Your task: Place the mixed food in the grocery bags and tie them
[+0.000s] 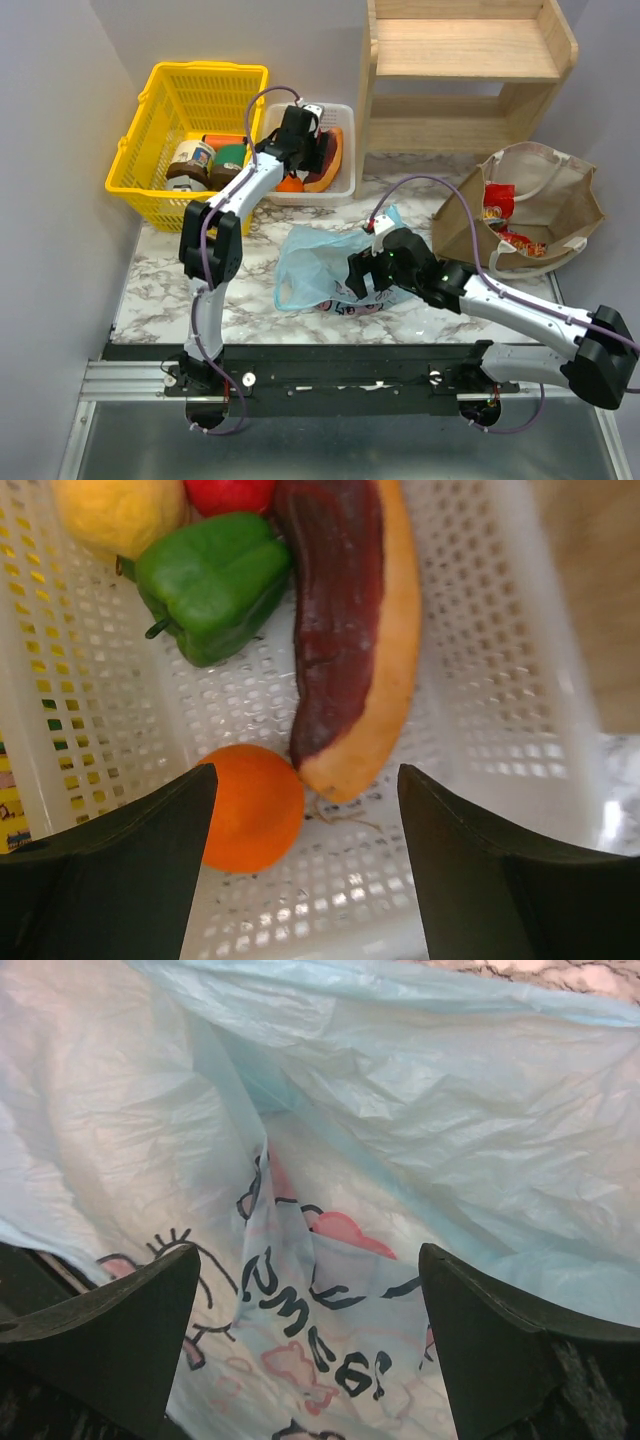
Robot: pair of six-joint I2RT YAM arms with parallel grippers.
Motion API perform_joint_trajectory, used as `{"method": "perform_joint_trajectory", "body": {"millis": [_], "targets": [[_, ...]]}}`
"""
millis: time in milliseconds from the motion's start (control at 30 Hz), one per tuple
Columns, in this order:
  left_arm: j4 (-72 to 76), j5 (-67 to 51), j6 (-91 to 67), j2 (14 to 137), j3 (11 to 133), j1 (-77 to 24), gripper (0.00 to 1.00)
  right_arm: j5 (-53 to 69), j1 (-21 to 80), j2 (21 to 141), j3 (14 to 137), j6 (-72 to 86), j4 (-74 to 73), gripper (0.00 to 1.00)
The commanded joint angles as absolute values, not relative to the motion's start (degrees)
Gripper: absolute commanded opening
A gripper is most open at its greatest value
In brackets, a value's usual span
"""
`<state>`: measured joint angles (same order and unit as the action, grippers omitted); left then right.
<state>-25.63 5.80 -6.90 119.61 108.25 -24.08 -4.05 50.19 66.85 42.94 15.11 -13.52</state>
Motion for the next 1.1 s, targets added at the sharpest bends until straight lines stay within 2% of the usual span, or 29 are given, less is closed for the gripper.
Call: {"method": "perform_joint_trajectory", "body": {"millis": [0,367,800,833,967,1067], "targets": [[-27.5,8.2,-6.4,124.7,114.1,-21.3,0.81,-4.7,50.5,63.0,41.3,16.9,-13.4,0.98],[-30.8,6.6,-6.3,130.7,114.2,-20.2,0.88,-5.4,50.4,62.2,42.1,16.9,-14.7,0.98],[-32.9,8.3,-7.7,132.0,110.8,-20.2,0.89,-6.5,50.5,61.2,43.2,16.8,-14.6,0.98],[-32.9,8.3,-7.6,132.2,110.7,-20.2,0.87,-6.7,50.5,61.0,43.2,16.8,-14.5,0.98],[-31.5,7.0,-6.8,131.4,109.4,-20.4,0.57,-7.3,50.4,60.4,43.2,16.7,-14.4,0.98],[-28.1,4.5,-6.2,128.2,107.8,-21.0,0.43,-7.7,50.4,60.2,43.3,16.4,-14.4,0.98]]}}
